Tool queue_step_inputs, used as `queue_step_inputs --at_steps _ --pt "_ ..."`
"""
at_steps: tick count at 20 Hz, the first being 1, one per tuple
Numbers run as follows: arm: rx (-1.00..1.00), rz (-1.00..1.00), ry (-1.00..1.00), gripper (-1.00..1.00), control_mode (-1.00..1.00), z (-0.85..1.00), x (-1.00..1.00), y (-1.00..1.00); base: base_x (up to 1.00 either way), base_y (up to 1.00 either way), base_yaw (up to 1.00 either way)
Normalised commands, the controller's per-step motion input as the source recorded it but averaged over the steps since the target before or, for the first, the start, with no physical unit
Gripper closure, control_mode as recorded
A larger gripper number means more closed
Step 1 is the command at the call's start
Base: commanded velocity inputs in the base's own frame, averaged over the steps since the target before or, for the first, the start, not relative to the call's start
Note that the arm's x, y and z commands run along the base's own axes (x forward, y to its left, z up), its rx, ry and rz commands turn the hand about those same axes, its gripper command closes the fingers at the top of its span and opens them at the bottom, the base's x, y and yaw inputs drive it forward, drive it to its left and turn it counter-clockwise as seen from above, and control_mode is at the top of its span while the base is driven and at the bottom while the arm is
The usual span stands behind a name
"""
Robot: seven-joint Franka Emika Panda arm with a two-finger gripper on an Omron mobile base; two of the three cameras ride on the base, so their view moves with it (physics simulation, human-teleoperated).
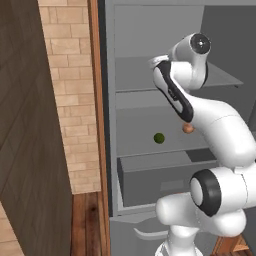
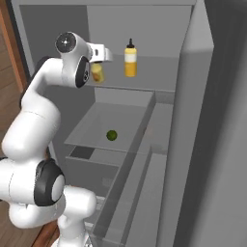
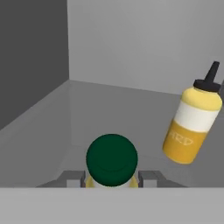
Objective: Place the mustard and mustard from the counter to the top shelf of the fridge. If the existing items in the fridge are on the top shelf, move them to other shelves.
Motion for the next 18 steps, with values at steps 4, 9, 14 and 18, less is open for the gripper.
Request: queue_step_inputs --at_steps 4,9,14,18 --pt "0.00 0.00 0.00 1.00 -1.00 -0.30 0.27 0.00 0.00 0.00 0.00" --pt "0.00 0.00 0.00 1.00 -1.00 -0.14 0.43 0.00 0.00 0.00 0.00" --pt "0.00 0.00 0.01 1.00 -1.00 -0.16 0.62 0.00 0.00 0.00 0.00" --pt "-0.01 0.00 0.00 1.00 -1.00 -0.48 0.46 0.00 0.00 0.00 0.00"
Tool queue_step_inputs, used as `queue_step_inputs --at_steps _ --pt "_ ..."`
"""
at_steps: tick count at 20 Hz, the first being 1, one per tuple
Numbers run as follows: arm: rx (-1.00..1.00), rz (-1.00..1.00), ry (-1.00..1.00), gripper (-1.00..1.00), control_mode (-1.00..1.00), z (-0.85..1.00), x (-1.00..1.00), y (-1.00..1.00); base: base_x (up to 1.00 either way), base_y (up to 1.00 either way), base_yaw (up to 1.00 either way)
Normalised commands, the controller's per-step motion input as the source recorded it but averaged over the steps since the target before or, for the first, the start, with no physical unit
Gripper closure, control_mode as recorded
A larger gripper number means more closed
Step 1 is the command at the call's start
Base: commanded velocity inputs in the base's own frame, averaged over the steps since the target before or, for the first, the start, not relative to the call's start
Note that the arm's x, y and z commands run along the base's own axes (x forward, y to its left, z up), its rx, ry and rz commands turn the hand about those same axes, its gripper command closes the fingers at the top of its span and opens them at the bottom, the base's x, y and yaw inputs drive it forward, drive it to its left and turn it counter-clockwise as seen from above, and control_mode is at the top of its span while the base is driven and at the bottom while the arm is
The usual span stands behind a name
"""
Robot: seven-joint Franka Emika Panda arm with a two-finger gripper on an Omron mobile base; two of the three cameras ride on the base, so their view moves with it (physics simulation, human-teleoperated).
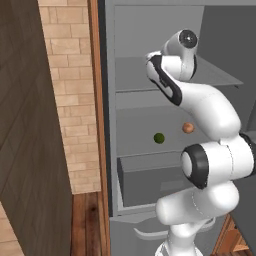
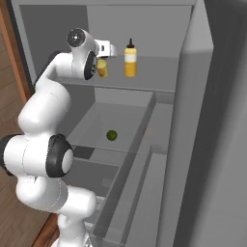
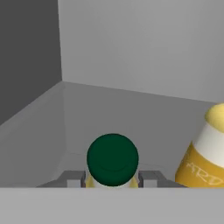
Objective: Place the mustard and mustard from the counter to the top shelf of the fridge. If the existing items in the fridge are on the top shelf, move them to other shelves.
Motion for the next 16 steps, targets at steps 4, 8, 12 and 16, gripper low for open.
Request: queue_step_inputs --at_steps 4,8,12,16 --pt "0.00 0.00 -0.05 -1.00 -1.00 -0.37 0.27 0.00 0.00 0.00 0.00" --pt "-0.01 0.00 -0.02 -1.00 -1.00 -0.06 0.14 0.00 0.00 0.00 0.00" --pt "-0.01 0.00 -0.03 -1.00 -1.00 -0.04 0.12 0.00 0.00 0.00 0.00" --pt "0.00 0.00 -0.04 -1.00 -1.00 -0.04 0.13 0.00 0.00 0.00 0.00"
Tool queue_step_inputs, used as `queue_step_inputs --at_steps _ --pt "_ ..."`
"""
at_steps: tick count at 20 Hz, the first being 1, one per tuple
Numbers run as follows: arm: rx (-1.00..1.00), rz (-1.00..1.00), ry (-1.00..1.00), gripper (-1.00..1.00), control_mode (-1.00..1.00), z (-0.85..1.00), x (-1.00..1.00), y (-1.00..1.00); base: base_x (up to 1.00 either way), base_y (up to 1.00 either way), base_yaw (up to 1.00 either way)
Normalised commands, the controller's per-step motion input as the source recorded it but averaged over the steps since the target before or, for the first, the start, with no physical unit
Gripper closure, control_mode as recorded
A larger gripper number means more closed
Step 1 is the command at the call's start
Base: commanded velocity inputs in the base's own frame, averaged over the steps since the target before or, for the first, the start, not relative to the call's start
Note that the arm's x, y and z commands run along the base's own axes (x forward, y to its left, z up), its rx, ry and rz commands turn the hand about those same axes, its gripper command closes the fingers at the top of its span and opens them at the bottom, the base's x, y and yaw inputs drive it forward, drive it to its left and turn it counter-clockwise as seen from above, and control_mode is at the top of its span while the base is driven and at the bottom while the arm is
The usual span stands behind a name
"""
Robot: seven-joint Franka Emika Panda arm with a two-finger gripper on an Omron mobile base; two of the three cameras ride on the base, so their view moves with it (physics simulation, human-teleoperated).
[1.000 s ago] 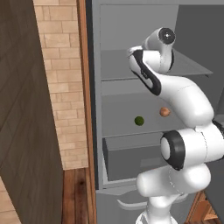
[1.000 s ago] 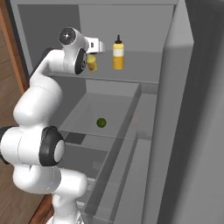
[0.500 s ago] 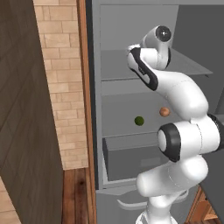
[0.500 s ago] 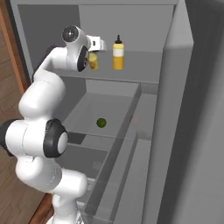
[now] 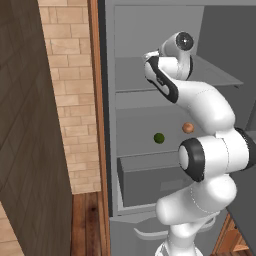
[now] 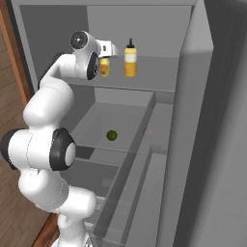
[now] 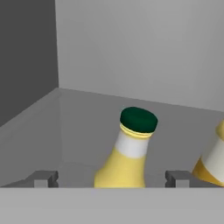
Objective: Place the mustard and mustard from the counter to the top shelf of the fridge. If the existing items in the fridge are on the top shelf, move them to other shelves.
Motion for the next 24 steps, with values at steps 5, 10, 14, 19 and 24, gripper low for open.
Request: queue_step_inputs --at_steps 5,10,14,19,24 --pt "0.00 0.00 -0.08 -1.00 -1.00 0.00 0.05 0.00 0.00 0.00 0.00" --pt "0.00 0.00 -0.18 -1.00 -1.00 0.02 -0.86 -0.01 0.00 0.00 0.00" --pt "0.00 0.00 -0.35 -1.00 -1.00 0.12 -1.00 -0.09 0.00 0.00 0.00" --pt "0.00 0.00 -0.29 -1.00 -1.00 0.60 -1.00 -0.02 0.00 0.00 0.00" --pt "0.00 0.00 -0.15 -1.00 -1.00 0.96 -1.00 0.00 0.00 0.00 0.00"
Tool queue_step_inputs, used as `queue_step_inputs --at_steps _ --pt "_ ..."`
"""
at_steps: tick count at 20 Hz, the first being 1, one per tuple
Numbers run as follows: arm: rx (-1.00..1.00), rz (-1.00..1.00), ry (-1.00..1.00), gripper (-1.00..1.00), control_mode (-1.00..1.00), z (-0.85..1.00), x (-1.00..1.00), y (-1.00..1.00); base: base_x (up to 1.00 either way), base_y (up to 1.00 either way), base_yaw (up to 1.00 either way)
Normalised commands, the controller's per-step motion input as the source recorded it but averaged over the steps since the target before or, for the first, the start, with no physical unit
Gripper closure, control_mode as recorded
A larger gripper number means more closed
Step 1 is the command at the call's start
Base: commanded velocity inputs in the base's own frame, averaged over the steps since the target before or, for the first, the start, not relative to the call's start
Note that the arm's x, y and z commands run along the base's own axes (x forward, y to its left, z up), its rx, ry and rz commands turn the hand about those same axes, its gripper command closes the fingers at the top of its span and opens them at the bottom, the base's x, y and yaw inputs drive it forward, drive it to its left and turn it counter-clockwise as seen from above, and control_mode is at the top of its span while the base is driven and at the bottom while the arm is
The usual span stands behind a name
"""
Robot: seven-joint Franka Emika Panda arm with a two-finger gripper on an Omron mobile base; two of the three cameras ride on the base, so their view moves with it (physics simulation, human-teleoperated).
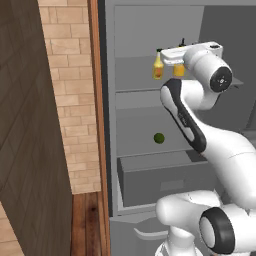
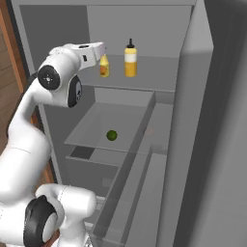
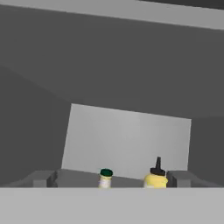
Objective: Place the mustard and mustard from the counter to the top shelf of the fridge. If the existing items in the fridge are on the top shelf, move them to other shelves.
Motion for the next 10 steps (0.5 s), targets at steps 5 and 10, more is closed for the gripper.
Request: queue_step_inputs --at_steps 5,10 --pt "0.01 0.00 -0.05 -1.00 -1.00 0.70 -1.00 0.00 0.00 0.00 0.00" --pt "-0.06 0.01 -0.01 -1.00 -1.00 -0.02 -1.00 -0.01 0.00 0.00 0.00"
